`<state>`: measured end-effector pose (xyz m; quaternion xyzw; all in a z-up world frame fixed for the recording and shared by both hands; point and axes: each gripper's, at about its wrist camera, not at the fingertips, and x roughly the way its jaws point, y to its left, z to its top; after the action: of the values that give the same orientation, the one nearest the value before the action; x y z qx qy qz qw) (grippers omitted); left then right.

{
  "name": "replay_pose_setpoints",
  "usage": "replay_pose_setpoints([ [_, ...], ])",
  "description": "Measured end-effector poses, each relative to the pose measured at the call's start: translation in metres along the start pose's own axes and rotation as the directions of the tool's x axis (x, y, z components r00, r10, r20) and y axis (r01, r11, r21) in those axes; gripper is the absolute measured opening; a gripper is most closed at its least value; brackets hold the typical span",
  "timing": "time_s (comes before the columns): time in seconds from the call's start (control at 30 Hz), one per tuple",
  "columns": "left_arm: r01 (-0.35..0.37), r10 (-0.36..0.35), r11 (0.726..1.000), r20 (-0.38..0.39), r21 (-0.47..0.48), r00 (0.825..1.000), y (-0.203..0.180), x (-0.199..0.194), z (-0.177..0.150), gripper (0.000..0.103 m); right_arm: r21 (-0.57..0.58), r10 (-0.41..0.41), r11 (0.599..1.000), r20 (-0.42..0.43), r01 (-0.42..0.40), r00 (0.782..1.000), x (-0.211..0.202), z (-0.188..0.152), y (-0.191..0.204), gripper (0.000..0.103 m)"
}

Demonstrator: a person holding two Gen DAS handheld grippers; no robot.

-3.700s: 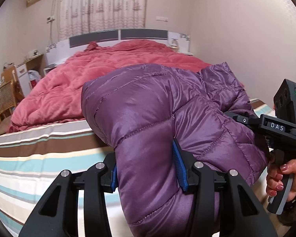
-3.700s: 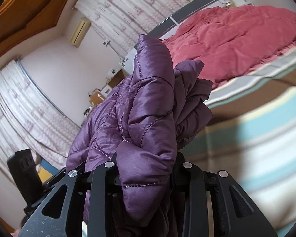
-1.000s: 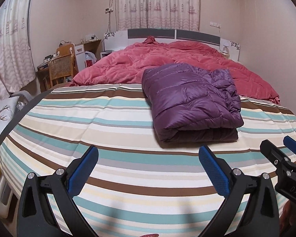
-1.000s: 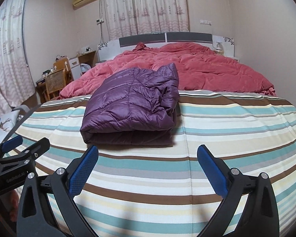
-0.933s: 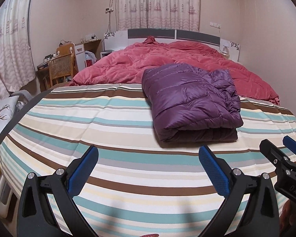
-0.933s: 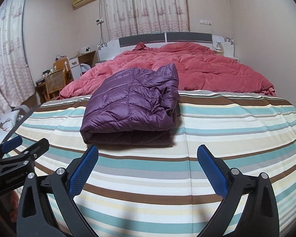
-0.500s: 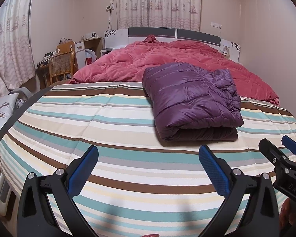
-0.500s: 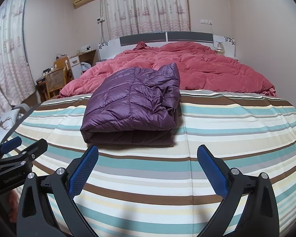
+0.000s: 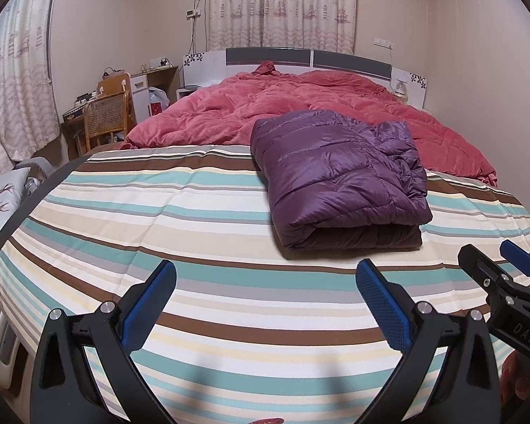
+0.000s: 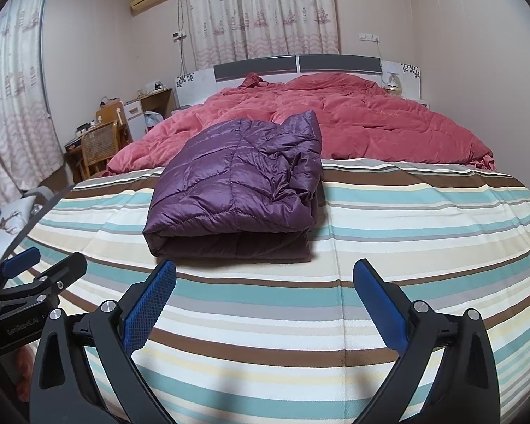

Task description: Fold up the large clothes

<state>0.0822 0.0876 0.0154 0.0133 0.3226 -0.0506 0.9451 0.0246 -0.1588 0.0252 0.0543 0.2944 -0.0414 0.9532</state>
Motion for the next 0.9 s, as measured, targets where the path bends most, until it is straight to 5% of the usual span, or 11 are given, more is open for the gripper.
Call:
replay_pose_setpoints([
  [0.9, 0.004, -0.004, 1.000, -0.012, -0.009, 1.000, -0.0021, 0.0020, -0.0005, 0.101, 0.012, 0.008, 1.000, -0.011, -0.008, 1.000, 0.0023, -0.0022, 0.0000, 0.100],
])
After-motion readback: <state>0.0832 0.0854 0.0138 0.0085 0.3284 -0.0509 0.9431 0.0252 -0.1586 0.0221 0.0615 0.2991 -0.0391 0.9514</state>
